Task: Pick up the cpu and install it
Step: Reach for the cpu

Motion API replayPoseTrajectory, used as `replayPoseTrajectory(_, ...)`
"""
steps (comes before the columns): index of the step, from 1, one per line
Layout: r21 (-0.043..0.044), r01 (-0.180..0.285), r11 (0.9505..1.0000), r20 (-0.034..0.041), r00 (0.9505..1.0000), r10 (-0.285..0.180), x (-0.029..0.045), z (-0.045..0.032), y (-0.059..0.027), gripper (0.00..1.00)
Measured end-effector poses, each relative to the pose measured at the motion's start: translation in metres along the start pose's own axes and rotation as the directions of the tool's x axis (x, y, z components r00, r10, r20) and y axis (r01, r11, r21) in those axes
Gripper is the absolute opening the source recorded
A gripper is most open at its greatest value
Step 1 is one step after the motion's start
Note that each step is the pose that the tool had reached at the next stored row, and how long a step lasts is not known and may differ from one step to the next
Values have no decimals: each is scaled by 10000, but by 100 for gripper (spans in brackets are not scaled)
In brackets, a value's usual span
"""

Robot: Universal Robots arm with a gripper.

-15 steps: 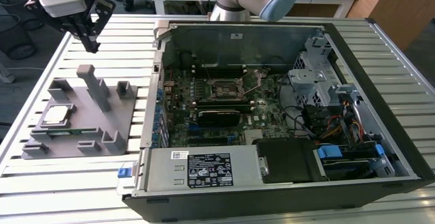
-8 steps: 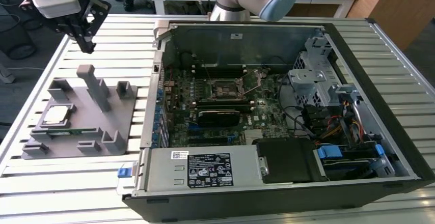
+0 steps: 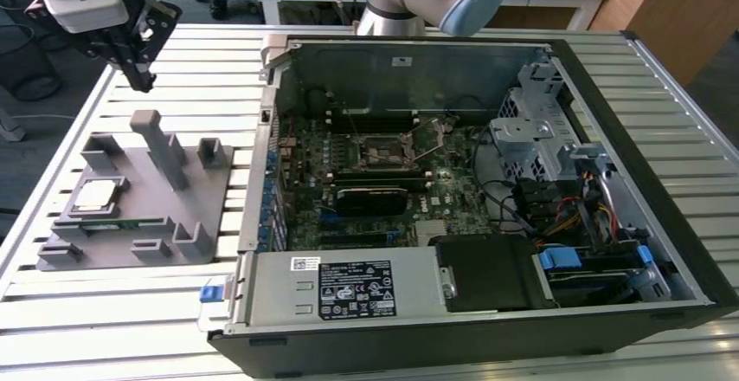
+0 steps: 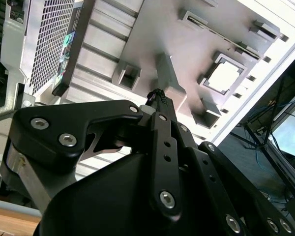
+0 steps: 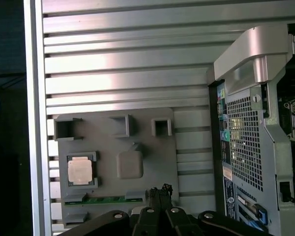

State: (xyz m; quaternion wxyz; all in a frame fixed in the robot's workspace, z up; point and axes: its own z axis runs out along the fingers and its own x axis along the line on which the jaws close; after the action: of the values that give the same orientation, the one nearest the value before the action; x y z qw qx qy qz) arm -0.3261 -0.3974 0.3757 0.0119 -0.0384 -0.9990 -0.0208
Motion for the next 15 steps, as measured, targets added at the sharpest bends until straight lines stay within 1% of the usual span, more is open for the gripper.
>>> replayPoseTrajectory(15, 6, -3, 10000, -72, 10000, 3, 151, 30, -11, 11)
